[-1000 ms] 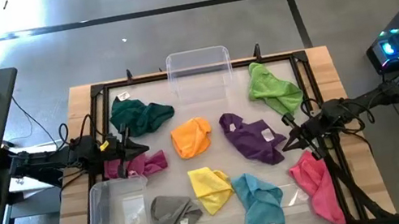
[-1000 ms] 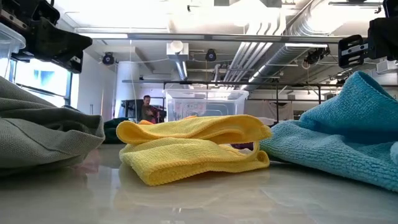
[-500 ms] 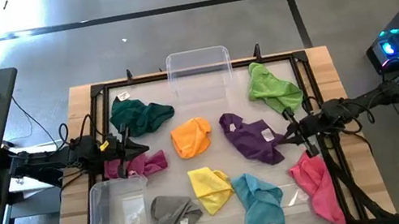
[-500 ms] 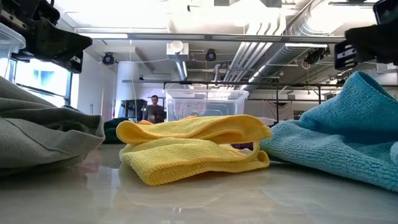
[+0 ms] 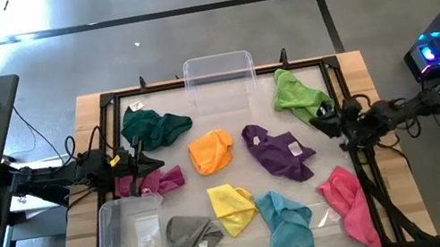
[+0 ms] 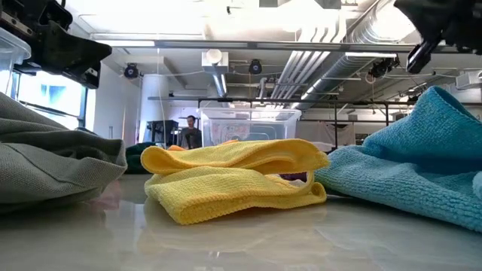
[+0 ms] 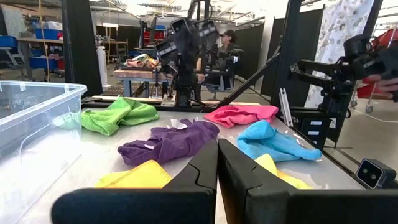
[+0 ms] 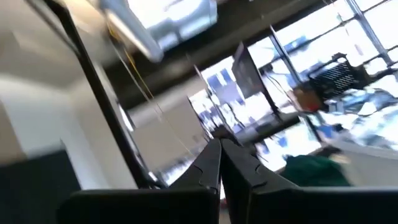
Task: Sort towels by color in basket
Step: Put the purple kitchen towel into the top transparent bin
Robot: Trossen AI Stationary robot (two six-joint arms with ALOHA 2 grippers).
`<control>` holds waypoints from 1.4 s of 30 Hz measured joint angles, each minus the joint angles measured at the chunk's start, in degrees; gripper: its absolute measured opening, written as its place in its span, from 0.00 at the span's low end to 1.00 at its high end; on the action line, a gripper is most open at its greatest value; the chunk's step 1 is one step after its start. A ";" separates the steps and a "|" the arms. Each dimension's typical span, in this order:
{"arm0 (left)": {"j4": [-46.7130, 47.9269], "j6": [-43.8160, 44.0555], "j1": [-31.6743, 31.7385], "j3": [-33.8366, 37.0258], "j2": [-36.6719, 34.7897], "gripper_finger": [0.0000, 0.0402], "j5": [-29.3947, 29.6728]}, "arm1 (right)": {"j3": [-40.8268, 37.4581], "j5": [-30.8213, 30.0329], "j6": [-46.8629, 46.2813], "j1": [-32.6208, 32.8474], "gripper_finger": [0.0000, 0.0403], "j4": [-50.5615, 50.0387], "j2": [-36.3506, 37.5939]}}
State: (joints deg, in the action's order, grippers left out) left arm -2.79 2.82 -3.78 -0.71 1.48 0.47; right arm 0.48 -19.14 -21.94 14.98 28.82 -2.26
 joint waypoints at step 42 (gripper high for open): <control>-0.01 0.01 0.00 -0.02 0.00 0.00 0.20 | 34.45 7.33 0.24 -5.32 0.68 -44.02 -71.14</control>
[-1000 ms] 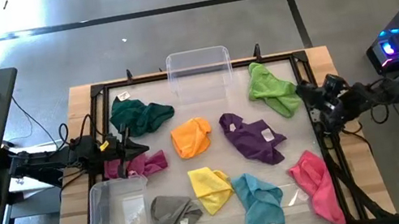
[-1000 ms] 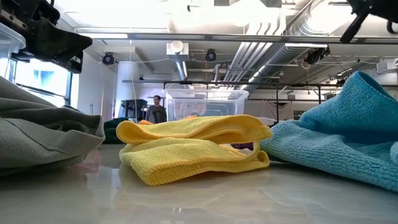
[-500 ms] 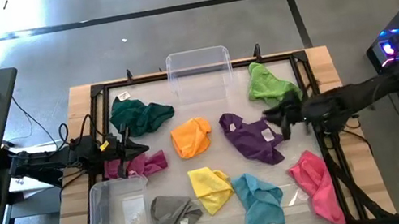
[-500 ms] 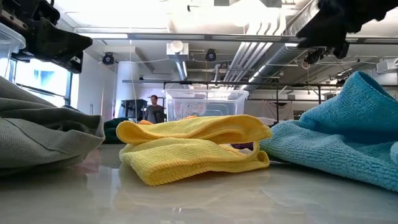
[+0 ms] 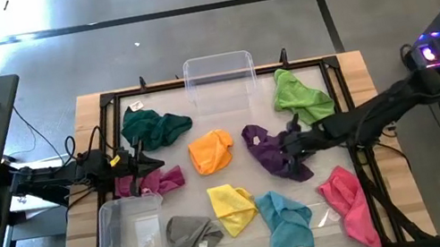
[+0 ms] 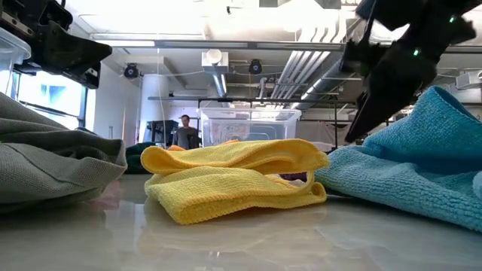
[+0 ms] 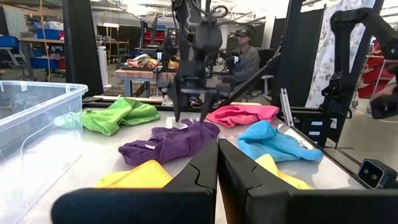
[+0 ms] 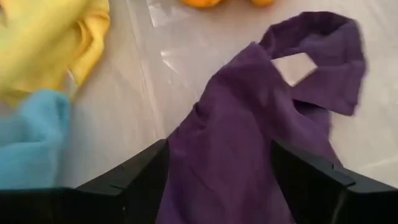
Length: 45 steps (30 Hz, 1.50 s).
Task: Sort towels by color in basket
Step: Put the purple kitchen towel into the top transparent bin
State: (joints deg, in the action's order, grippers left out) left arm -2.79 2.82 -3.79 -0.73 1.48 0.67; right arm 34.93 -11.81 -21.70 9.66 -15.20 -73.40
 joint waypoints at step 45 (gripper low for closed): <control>0.03 0.01 0.01 0.02 0.02 0.00 0.00 | 40.25 2.85 -11.96 -11.26 0.05 -24.05 -11.72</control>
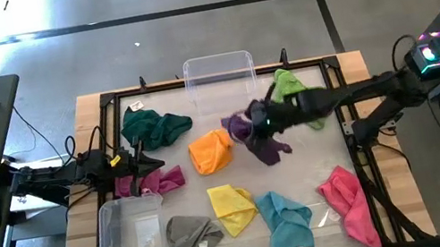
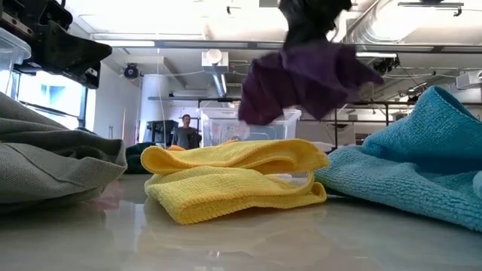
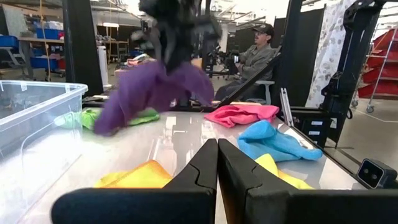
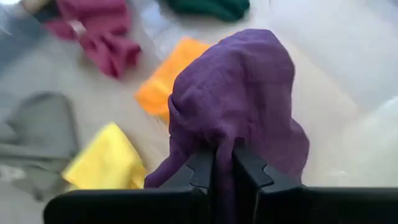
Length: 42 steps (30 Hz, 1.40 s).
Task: Sort towels by color in basket
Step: Put the purple kitchen towel into the top transparent bin
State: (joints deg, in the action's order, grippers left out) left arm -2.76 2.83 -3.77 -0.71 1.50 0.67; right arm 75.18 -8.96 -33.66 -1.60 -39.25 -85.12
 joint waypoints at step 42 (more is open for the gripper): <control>-0.04 -0.02 -0.02 -0.02 0.00 0.00 0.00 | 21.35 9.76 54.36 -26.52 0.05 13.07 -22.41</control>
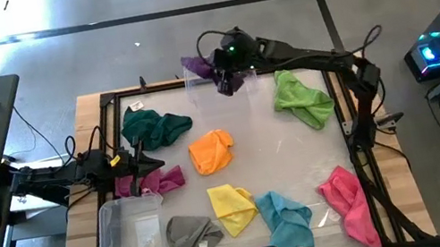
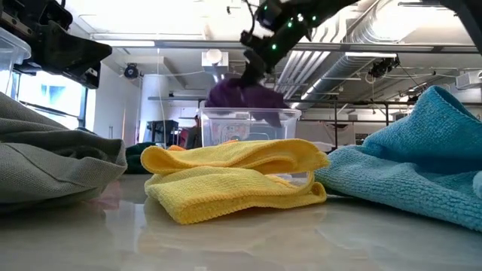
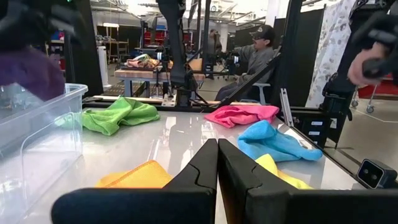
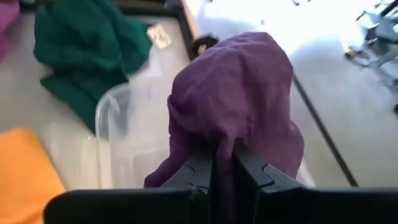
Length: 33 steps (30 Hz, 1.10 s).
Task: Sort towels by color in basket
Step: Put the purple kitchen towel into the top transparent bin
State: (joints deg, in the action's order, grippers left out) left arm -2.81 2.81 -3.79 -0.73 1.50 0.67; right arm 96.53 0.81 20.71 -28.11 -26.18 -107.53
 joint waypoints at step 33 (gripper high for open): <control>0.02 0.00 0.02 0.00 0.00 0.00 0.00 | 0.04 4.38 -2.82 -4.53 0.10 -11.28 -11.07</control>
State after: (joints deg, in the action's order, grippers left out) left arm -2.79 2.81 -3.77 -0.73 1.50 0.66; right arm 96.57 5.19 17.89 -32.64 -37.45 -118.61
